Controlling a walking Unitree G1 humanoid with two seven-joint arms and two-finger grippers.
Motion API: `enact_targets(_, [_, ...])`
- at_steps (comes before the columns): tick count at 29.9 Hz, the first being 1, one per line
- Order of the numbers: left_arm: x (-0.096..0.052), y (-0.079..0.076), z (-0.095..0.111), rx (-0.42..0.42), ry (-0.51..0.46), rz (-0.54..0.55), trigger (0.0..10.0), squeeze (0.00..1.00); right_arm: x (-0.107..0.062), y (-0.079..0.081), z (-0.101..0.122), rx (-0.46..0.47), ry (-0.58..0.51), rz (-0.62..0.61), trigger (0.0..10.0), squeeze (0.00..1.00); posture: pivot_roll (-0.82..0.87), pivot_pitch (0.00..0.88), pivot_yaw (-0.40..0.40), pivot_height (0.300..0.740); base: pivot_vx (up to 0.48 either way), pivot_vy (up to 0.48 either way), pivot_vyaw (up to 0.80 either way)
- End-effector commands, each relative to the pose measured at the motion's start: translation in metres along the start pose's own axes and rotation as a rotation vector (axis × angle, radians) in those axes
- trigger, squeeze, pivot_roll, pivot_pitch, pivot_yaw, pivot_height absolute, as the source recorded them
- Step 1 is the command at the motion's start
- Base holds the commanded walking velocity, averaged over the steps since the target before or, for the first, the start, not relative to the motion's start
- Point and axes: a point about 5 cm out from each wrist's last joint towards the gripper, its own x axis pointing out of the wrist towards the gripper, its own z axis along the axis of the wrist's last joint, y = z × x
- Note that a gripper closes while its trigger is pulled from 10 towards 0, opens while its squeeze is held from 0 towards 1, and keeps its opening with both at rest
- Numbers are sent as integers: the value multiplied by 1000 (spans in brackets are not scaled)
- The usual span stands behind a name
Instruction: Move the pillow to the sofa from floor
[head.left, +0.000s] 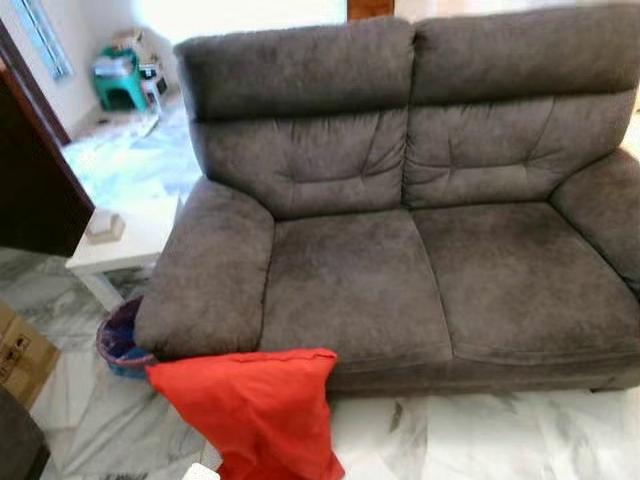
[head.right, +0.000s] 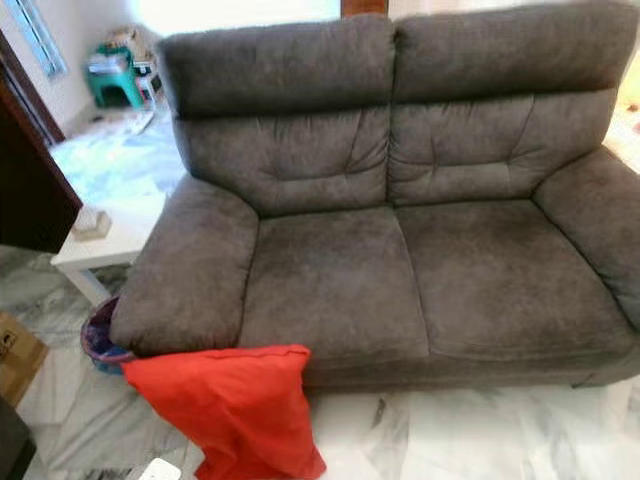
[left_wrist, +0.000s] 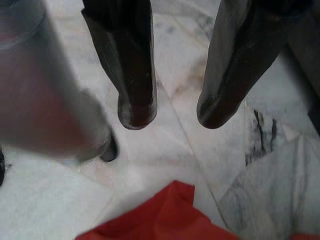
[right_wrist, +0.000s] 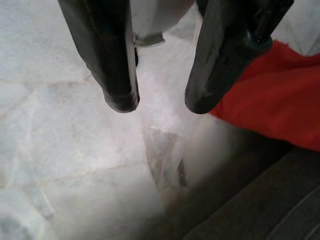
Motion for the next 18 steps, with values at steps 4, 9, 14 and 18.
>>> enact_targets(4, [-2,4,-13,8,47,10,10000,0,-1,9,-7,8,24,23,10000,0,-13,62,66,740,0,326,0])
enact_targets(9, [-2,4,-13,7,46,10,10000,0,-1,8,-8,5,28,24,10000,0,-12,62,66,740,0,322,0])
enact_targets(14, [-3,7,-14,11,41,16,10000,0,-2,7,-9,4,35,23,10000,0,-11,62,66,740,0,165,0])
enact_targets(18, [-6,16,-20,-11,29,27,10000,0,-2,6,-10,4,36,23,10000,0,-11,61,63,740,0,0,0])
